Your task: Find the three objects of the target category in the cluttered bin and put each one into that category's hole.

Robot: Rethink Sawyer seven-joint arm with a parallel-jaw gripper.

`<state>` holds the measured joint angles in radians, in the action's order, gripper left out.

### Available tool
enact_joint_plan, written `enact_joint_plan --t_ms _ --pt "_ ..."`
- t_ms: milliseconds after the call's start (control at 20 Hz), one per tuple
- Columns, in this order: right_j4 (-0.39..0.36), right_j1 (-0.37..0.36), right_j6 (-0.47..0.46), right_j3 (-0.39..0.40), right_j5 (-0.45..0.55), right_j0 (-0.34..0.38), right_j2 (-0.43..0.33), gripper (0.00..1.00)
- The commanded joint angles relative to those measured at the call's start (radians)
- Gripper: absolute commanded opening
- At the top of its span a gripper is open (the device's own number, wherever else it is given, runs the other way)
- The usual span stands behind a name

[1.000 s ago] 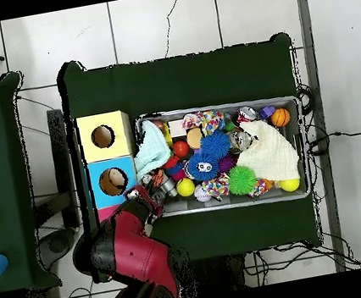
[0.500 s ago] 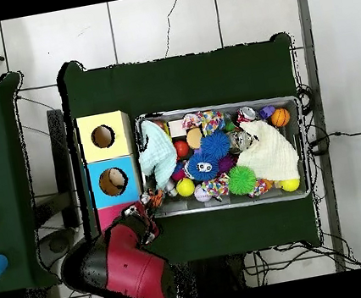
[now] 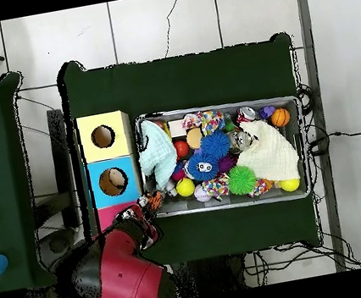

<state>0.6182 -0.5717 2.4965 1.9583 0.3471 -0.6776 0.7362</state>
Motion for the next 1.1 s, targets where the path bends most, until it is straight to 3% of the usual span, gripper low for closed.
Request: enact_joint_plan --t_ms 50,400,1100 --pt "-0.021 -0.015 0.24 -0.11 0.221 -0.055 0.011 0.0" --pt "0.004 0.007 0.313 -0.155 0.319 -0.109 0.044 0.0" --pt "0.119 0.075 0.392 -0.099 0.193 -0.14 -0.065 0.0"
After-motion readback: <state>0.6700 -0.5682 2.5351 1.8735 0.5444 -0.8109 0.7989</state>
